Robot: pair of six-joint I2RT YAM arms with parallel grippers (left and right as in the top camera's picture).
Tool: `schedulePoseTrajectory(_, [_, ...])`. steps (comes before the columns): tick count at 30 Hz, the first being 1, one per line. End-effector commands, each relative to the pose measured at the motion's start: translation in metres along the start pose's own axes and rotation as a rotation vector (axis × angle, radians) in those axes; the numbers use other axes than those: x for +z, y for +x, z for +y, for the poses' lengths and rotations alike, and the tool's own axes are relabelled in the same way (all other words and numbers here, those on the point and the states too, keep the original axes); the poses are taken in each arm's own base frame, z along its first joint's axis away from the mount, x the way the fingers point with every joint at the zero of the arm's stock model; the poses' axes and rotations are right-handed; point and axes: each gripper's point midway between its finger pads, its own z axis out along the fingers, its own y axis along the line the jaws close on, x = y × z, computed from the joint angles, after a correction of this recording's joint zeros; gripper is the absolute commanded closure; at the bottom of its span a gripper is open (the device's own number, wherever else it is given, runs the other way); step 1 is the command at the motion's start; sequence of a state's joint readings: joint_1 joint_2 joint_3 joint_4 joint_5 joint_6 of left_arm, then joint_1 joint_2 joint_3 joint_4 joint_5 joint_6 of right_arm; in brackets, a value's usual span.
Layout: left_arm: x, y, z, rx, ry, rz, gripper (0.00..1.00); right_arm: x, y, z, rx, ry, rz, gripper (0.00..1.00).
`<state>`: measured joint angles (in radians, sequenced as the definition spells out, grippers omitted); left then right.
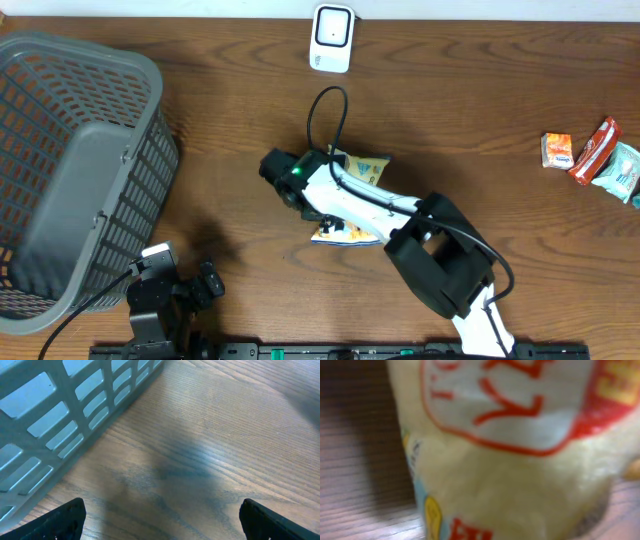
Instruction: Scan the item barcode
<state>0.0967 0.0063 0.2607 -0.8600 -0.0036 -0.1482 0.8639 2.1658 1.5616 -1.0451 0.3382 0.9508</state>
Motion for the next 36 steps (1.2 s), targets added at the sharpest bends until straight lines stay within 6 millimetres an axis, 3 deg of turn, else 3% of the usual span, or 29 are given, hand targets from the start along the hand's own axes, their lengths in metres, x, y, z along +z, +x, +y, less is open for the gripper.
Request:
schedulePoseTrajectory(1, [0.004, 0.016, 0.006, 0.021, -0.024, 0.057, 0.02, 0.022, 0.02, 0.023, -0.083, -0.154, 0.196, 0.99])
schedulePoseTrajectory(5, [0.004, 0.016, 0.006, 0.021, -0.024, 0.057, 0.02, 0.005, 0.008, 0.03, -0.147, -0.323, 0.273, 0.99])
schedulePoseTrajectory(9, [0.004, 0.016, 0.006, 0.021, -0.024, 0.057, 0.02, -0.032, -0.009, 0.035, -0.241, -0.596, 0.32, 0.99])
schedulePoseTrajectory(13, [0.004, 0.016, 0.006, 0.021, -0.024, 0.057, 0.02, -0.084, -0.019, 0.036, -0.387, -0.984, 0.337, 0.99])
schedulePoseTrajectory(22, [0.004, 0.016, 0.006, 0.021, -0.024, 0.057, 0.02, -0.147, -0.024, 0.026, -0.484, -1.482, 0.341, 0.99])
schedulePoseTrajectory(31, [0.004, 0.016, 0.006, 0.021, -0.024, 0.057, 0.02, -0.181, -0.026, 0.025, -0.488, -1.695, 0.333, 0.99])
schedulePoseTrajectory(36, [0.004, 0.016, 0.006, 0.021, -0.024, 0.057, 0.02, -0.202, -0.028, 0.021, -0.558, -1.854, 0.226, 0.99])
